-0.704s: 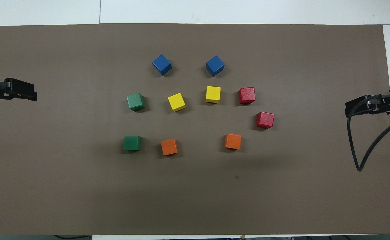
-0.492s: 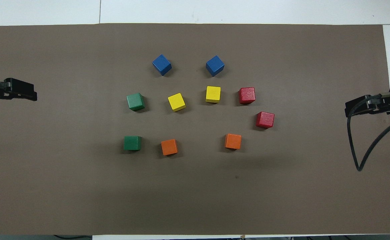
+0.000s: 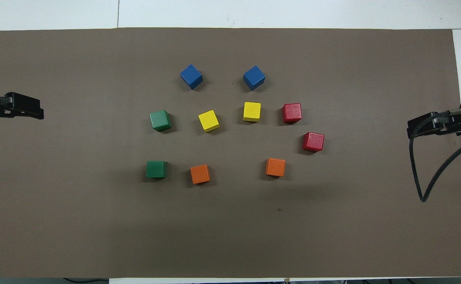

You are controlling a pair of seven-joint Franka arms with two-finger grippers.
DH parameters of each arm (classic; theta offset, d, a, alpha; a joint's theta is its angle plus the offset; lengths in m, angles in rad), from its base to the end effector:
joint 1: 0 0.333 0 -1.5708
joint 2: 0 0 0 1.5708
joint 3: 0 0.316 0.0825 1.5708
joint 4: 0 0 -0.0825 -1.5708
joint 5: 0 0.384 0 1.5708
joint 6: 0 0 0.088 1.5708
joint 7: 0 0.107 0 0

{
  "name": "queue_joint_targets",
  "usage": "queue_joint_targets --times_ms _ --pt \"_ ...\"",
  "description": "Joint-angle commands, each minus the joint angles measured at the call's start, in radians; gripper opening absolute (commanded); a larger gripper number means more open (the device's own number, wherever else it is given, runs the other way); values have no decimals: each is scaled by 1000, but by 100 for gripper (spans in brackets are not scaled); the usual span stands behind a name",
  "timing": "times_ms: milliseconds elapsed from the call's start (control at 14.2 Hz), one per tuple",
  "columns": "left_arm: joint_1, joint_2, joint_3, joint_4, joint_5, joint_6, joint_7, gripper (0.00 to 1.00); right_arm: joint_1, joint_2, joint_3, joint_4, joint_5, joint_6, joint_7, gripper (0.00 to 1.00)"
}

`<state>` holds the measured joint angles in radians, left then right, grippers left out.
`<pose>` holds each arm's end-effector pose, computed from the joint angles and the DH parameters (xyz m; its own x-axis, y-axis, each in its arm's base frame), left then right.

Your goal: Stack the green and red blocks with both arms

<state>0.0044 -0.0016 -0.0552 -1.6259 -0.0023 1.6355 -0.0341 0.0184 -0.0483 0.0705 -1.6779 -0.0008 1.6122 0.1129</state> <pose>0.5583 -0.0286 0.6050 0.9998 -0.0165 0.0111 -0.0166 -0.9999 0.0026 0.5393 0.0489 0.6038 0.9996 -0.0241 -0.0169 -0.0240 -0.9997 0.0061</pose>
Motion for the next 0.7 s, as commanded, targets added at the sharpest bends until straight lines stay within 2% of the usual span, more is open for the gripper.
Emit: queue_joint_targets --times_ms 0,70,281,492,633 --pt "-9 -95 -9 -177 -16 81 20 100 53 -50 6 -182 21 187 70 100" --pt "-29 -132 -9 -257 -22 124 13 100 80 -47 6 -242 21 272 85 100" --pt "-102 -199 -9 -422 -31 226 -30 100 109 -6 6 -354 21 408 128 100" --pt "-194 -198 -9 -497 -31 263 -104 100 112 31 6 -391 21 497 160 100" --pt "-242 -196 -9 -564 -31 338 -153 100 112 59 6 -399 21 523 183 100"
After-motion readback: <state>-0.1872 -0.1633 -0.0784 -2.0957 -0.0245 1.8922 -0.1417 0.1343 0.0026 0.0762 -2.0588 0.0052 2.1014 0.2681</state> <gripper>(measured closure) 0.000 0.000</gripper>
